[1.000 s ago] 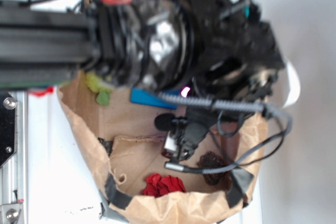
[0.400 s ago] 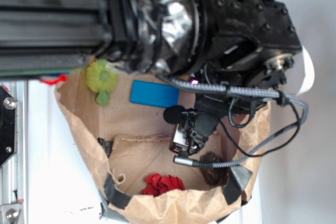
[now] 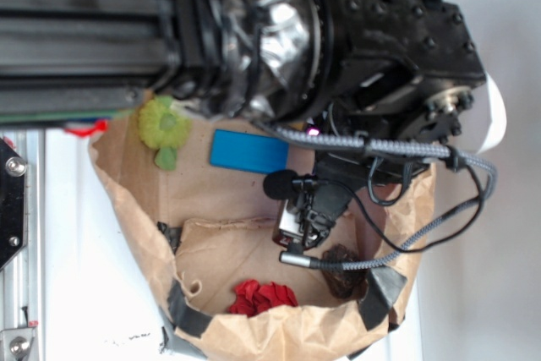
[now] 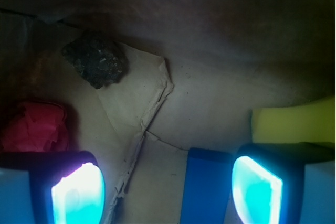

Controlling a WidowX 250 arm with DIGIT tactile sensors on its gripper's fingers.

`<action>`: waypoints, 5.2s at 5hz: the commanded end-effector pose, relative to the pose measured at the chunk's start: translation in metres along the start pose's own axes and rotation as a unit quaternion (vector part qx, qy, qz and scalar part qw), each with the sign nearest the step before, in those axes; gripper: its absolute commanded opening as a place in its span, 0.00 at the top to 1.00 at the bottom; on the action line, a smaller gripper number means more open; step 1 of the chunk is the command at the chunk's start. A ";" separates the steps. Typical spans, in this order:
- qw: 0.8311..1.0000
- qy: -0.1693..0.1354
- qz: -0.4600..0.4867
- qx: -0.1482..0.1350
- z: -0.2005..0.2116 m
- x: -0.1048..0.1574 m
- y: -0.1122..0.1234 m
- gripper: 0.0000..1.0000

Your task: Grab the blue block.

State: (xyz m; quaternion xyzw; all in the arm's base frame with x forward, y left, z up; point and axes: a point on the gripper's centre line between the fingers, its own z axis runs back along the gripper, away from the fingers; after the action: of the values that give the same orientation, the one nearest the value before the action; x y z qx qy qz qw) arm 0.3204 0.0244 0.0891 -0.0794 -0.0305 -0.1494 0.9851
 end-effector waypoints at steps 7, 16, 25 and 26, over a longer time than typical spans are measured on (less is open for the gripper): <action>0.995 -0.098 0.007 0.021 -0.027 -0.032 0.021 0.00; 0.991 -0.113 0.049 0.050 -0.047 -0.015 0.009 0.00; 0.994 -0.093 -0.022 0.055 -0.033 -0.029 -0.006 1.00; 0.992 -0.107 -0.040 0.056 -0.009 -0.037 -0.013 1.00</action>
State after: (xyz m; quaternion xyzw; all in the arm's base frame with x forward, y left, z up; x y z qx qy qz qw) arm 0.2734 0.0229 0.0639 -0.0514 -0.1190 -0.1735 0.9763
